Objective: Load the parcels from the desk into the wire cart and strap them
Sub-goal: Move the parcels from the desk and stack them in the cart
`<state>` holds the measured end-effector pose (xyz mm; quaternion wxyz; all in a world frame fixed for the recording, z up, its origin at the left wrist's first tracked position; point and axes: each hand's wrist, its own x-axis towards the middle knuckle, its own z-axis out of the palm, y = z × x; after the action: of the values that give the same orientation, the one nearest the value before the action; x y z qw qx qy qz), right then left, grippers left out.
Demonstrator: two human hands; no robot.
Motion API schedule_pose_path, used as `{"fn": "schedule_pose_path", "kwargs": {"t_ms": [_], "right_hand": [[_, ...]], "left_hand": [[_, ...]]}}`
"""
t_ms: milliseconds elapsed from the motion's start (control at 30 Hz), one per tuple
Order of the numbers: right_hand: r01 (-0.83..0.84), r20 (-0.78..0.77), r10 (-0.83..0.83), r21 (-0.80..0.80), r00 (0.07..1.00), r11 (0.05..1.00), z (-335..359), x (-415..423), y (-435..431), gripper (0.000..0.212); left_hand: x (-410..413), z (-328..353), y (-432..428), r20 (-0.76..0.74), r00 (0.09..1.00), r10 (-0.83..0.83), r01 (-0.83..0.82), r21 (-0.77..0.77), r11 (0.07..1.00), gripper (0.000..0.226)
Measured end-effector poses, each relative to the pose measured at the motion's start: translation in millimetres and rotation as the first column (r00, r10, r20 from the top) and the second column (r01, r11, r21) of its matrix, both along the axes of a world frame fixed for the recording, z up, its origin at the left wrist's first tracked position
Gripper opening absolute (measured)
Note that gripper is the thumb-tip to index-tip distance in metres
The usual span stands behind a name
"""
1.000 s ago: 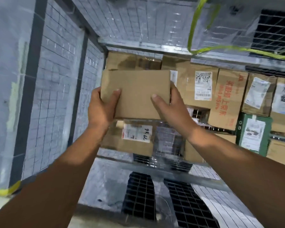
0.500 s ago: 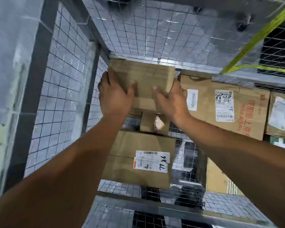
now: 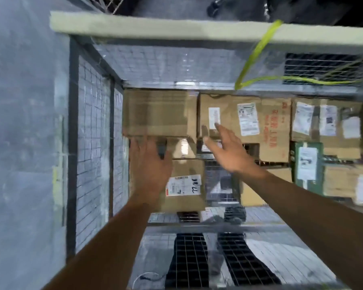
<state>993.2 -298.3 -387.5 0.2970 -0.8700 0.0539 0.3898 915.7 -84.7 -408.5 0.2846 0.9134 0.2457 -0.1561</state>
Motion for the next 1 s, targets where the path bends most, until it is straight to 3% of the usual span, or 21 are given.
{"fn": "schedule_pose_path", "kwargs": {"t_ms": [67,233,433,533,700,867,1000], "right_hand": [[0.006,-0.045,-0.007,-0.020,0.999,1.000,39,-30,-34,0.082],[0.111,0.048,-0.105,-0.157,0.993,0.981,140,-100,-119,0.076],[0.346,0.229,-0.306,-0.160,0.924,0.925,256,-196,-205,0.074],[0.536,0.351,-0.471,-0.114,0.809,0.836,305,-263,-252,0.073],[0.751,0.446,-0.639,-0.127,0.627,0.648,361,-390,-329,0.073],[0.948,0.533,-0.786,-0.124,0.314,0.295,391,-532,-378,0.072],[0.992,0.548,-0.830,-0.123,0.097,0.035,405,-635,-395,0.071]], "left_hand": [[-27,34,-17,-0.098,0.993,-0.068,0.062,-0.057,0.996,0.067],[-61,121,-65,-0.168,0.970,-0.176,0.143,-0.190,0.971,0.067],[-70,233,-169,-0.025,0.899,-0.437,0.418,-0.249,0.874,0.061],[-89,285,-248,0.068,0.771,-0.633,0.632,-0.205,0.748,0.062],[-170,364,-382,0.204,0.480,-0.853,0.877,-0.097,0.470,0.067],[-271,408,-481,0.302,0.170,-0.938,0.984,-0.104,0.144,0.071],[-339,420,-542,0.323,-0.025,-0.946,0.980,-0.178,-0.086,0.082]]}}
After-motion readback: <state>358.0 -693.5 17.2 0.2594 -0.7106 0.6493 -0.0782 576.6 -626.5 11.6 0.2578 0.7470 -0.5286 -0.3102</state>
